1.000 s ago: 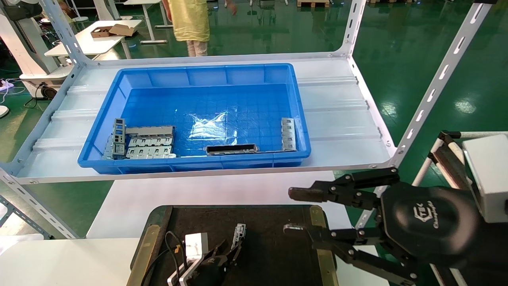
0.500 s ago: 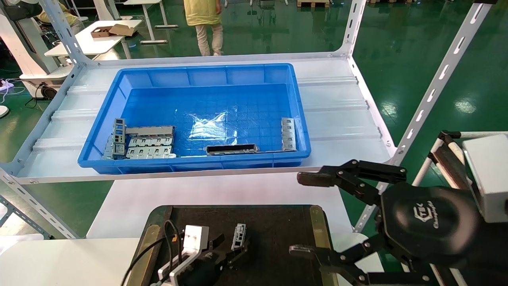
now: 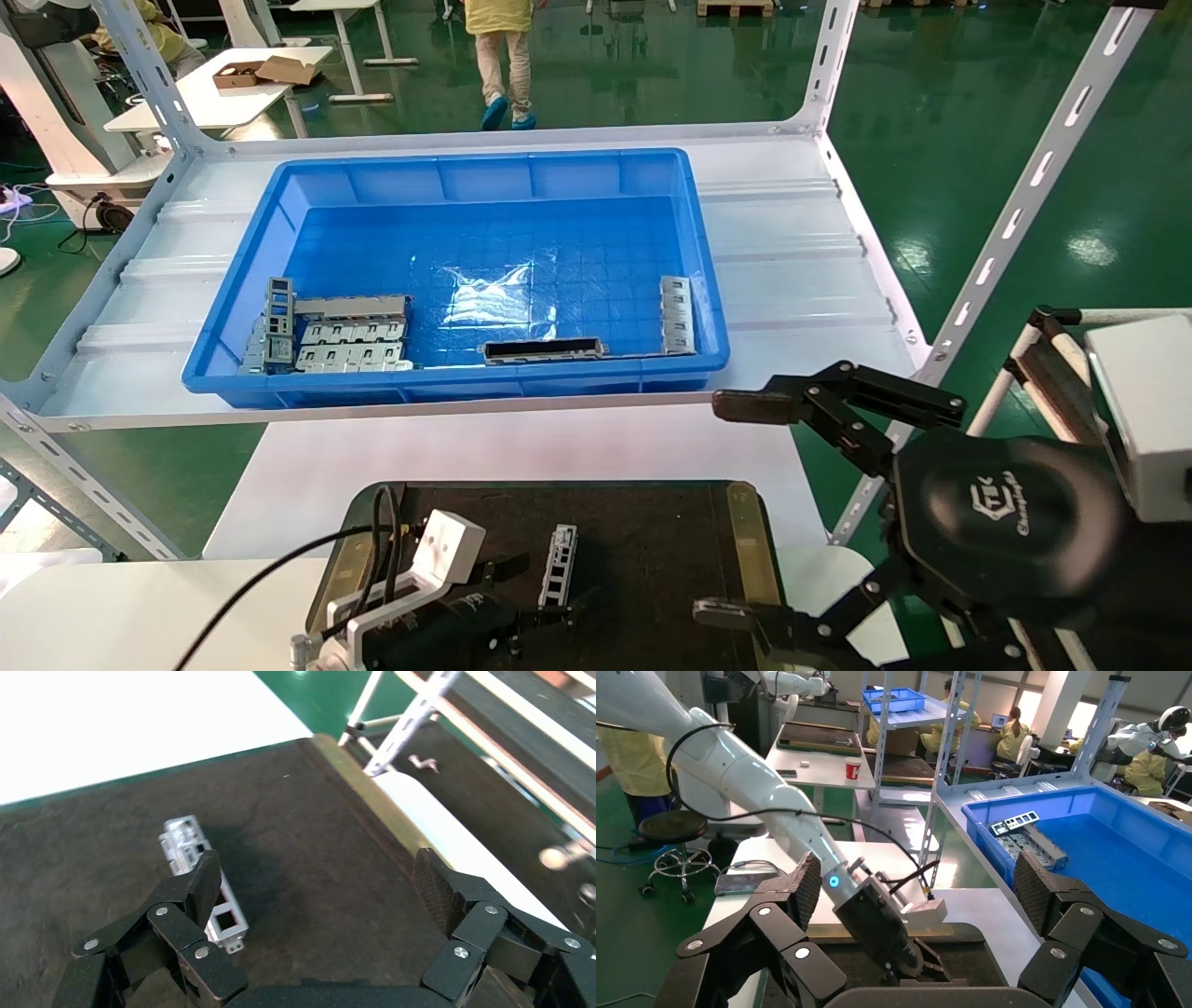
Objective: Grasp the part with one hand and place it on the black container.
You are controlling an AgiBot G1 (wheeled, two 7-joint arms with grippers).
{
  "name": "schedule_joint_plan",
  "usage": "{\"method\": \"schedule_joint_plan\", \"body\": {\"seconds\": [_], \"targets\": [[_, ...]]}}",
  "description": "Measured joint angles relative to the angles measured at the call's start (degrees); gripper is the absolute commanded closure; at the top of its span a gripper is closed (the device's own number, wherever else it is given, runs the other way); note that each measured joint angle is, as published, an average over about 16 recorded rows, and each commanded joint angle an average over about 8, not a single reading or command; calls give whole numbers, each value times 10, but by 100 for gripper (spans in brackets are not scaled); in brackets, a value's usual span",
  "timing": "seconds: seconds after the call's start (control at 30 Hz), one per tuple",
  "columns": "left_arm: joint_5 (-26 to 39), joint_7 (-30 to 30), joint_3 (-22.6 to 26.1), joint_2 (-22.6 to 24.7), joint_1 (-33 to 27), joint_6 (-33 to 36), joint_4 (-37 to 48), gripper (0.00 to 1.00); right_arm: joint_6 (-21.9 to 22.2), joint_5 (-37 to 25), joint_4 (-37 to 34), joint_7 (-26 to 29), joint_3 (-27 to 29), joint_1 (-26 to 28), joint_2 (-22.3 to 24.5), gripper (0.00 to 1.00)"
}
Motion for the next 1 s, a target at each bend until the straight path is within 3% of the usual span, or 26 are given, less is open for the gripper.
{"method": "schedule_joint_plan", "body": {"seconds": [0.6, 1.0], "targets": [[-136, 193, -145, -80, 19, 284, 5, 0, 0, 0, 0, 0, -1, 0, 0, 0], [-185, 240, -185, -123, 4, 398, 14, 0, 0, 1, 0, 0, -1, 0, 0, 0]]}}
